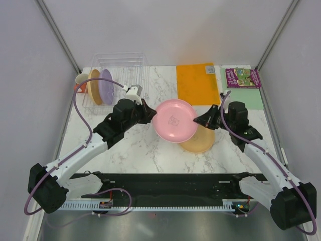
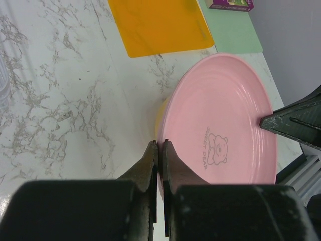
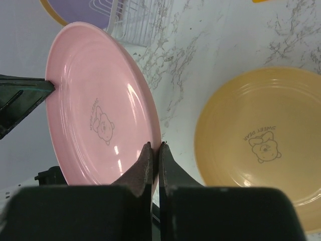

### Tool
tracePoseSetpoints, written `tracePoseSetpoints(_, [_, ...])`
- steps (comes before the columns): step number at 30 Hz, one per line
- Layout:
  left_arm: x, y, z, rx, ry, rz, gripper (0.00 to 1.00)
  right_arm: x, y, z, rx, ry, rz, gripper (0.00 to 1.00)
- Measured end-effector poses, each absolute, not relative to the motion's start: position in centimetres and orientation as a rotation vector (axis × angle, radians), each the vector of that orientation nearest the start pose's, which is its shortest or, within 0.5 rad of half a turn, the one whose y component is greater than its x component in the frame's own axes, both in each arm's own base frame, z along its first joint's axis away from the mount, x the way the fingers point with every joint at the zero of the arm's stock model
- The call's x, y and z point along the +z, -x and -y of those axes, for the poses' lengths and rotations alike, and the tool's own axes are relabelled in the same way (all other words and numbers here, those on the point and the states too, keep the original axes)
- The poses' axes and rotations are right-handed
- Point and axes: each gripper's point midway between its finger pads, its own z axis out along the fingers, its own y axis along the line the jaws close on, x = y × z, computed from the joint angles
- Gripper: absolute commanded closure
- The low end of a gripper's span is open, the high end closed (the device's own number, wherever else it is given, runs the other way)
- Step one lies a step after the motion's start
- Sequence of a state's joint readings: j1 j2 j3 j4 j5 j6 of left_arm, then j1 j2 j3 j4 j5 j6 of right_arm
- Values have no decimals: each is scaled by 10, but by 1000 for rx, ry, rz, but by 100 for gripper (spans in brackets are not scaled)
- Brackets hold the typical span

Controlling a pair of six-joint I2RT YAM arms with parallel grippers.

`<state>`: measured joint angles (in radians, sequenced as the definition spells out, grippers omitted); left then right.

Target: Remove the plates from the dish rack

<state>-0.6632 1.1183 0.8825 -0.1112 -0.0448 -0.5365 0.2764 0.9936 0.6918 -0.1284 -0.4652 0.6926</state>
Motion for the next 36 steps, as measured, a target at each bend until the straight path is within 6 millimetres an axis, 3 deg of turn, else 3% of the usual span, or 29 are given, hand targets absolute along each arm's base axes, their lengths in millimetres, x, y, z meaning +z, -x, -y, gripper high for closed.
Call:
tracePoseSetpoints(2, [234, -291, 245, -758, -96, -1986, 84, 197, -274, -183, 1053, -121, -2121, 100])
tracePoseSetpoints(3, [235, -291, 246, -762, -98, -1984, 64, 196, -273, -181, 1037, -127, -2128, 100])
tracePoseSetpoints(7, [234, -288, 248, -779, -97, -1983, 24, 189, -267, -168, 926, -141, -2169, 100])
tracePoseSetpoints(8, [234, -288, 246, -771, -96, -1982, 6, 192, -266, -164, 895, -141, -2167, 100])
tracePoseSetpoints(13, [229, -288, 232, -711, -43, -1976, 3, 210, -268, -144, 752, -149, -2129, 100])
tracePoseSetpoints(16, [225, -288, 221, -664, -13, -1979, 2, 209, -271, -132, 669, -175, -2128, 100])
tracePoseSetpoints(24, [221, -284, 194, -559, 52, -1976, 2, 181, -272, -104, 458, -239, -2211, 100])
tracePoseSetpoints(36, [246, -268, 155, -487, 132, -1860, 1, 118, -271, -82, 231, -296, -2410, 100])
